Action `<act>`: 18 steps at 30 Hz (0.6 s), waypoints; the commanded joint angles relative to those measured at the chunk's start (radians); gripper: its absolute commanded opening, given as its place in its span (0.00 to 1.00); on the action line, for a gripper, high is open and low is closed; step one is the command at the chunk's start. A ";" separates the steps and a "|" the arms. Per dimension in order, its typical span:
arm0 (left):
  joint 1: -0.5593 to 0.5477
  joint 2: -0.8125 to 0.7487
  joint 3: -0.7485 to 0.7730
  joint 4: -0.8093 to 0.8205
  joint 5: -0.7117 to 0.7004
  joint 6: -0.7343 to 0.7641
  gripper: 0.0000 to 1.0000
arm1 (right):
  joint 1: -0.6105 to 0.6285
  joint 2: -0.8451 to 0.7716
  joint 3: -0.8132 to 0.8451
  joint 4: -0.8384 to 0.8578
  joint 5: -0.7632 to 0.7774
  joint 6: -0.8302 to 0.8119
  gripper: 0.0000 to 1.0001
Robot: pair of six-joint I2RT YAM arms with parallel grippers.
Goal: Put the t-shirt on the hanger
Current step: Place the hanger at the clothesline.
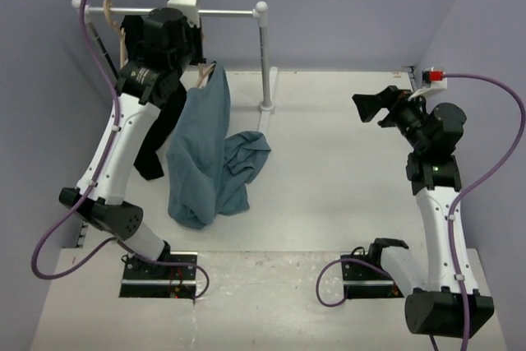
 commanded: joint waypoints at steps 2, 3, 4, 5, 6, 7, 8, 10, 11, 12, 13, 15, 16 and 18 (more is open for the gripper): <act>0.032 0.065 0.196 0.224 0.023 0.040 0.00 | -0.002 0.021 -0.025 0.106 -0.078 0.057 0.99; 0.033 0.064 0.182 0.286 0.016 0.054 0.00 | -0.002 0.021 -0.041 0.120 -0.096 0.066 0.99; 0.038 0.062 0.158 0.318 0.001 0.065 0.00 | -0.001 0.023 -0.050 0.143 -0.107 0.072 0.99; 0.041 0.066 0.156 0.340 -0.005 0.078 0.00 | -0.001 0.026 -0.059 0.156 -0.115 0.084 0.99; 0.047 0.074 0.157 0.358 -0.010 0.082 0.00 | 0.001 0.026 -0.066 0.167 -0.121 0.087 0.99; 0.052 0.079 0.161 0.370 -0.016 0.083 0.00 | 0.002 0.027 -0.074 0.174 -0.127 0.090 0.99; 0.061 0.086 0.159 0.400 -0.015 0.087 0.00 | 0.003 0.030 -0.081 0.182 -0.127 0.091 0.99; 0.075 0.094 0.159 0.442 -0.013 0.094 0.00 | 0.004 0.032 -0.089 0.192 -0.128 0.092 0.99; 0.081 0.099 0.159 0.456 -0.013 0.096 0.00 | 0.004 0.035 -0.090 0.194 -0.126 0.094 0.99; 0.092 0.111 0.162 0.481 -0.010 0.091 0.00 | 0.005 0.037 -0.090 0.198 -0.131 0.097 0.99; 0.102 0.119 0.167 0.495 -0.001 0.088 0.00 | 0.007 0.037 -0.093 0.209 -0.134 0.100 0.99; 0.110 0.134 0.161 0.518 0.006 0.082 0.00 | 0.012 0.038 -0.099 0.220 -0.137 0.107 0.99; 0.115 0.152 0.159 0.524 0.011 0.076 0.00 | 0.018 0.040 -0.101 0.224 -0.141 0.110 0.99; 0.123 0.163 0.124 0.568 0.010 0.068 0.00 | 0.033 0.047 -0.109 0.231 -0.148 0.106 0.99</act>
